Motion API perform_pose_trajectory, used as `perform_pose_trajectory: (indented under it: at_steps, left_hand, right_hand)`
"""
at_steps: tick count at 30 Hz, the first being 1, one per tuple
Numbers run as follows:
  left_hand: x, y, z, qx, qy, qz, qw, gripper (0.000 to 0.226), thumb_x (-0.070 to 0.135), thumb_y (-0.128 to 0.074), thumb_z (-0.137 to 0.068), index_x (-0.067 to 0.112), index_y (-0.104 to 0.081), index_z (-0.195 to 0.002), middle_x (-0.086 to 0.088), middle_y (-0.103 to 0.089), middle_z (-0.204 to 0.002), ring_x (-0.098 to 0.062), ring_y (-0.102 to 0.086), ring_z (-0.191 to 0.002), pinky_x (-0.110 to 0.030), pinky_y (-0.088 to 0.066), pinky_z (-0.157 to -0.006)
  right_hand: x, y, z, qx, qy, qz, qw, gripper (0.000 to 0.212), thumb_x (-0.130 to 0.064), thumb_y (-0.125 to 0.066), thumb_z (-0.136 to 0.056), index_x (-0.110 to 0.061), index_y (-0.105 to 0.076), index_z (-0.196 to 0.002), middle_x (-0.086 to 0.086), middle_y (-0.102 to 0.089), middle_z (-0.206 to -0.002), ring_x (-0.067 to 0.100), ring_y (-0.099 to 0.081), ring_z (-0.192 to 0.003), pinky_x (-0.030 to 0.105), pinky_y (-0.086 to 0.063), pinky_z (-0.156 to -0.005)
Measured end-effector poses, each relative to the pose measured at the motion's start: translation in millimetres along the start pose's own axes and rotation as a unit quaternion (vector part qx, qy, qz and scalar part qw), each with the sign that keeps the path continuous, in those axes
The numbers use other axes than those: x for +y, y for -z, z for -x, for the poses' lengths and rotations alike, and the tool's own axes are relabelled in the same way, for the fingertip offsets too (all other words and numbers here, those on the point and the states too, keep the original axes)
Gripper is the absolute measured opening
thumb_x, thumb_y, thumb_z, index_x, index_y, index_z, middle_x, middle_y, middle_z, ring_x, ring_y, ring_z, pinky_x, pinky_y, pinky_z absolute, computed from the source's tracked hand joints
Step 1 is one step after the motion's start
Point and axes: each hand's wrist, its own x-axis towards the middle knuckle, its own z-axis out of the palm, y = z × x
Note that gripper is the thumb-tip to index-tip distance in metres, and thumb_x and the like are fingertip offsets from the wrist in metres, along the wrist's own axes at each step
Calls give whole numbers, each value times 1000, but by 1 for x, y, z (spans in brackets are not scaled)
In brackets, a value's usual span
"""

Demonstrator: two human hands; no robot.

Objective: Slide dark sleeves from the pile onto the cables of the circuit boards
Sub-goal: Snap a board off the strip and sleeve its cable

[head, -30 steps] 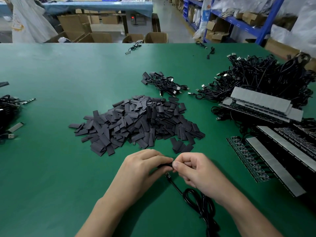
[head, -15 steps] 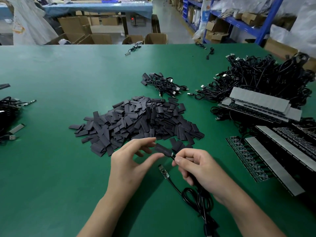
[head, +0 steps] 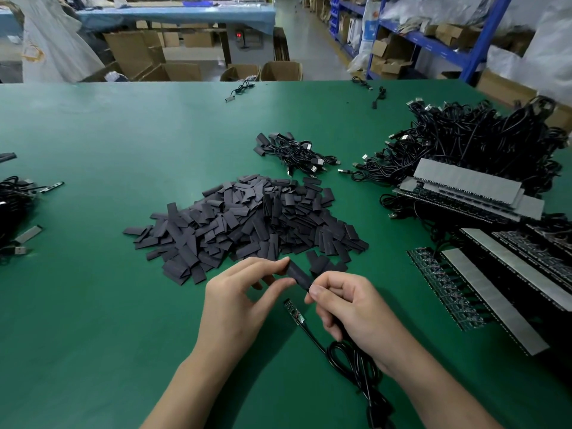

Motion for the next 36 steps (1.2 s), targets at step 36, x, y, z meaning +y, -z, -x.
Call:
perform_pose_trajectory:
  at_steps: [36]
  left_hand:
    - [4, 3, 0, -34, 1, -47, 998, 36, 48, -76, -78, 34, -72, -110, 19, -68, -93, -3, -66, -84, -13, -44, -73]
  right_hand:
    - [4, -2, 0, -1, 20, 25, 1000, 24, -17, -56, -107, -19, -66, -84, 7, -67, -65, 26, -62, -51, 33, -50, -54]
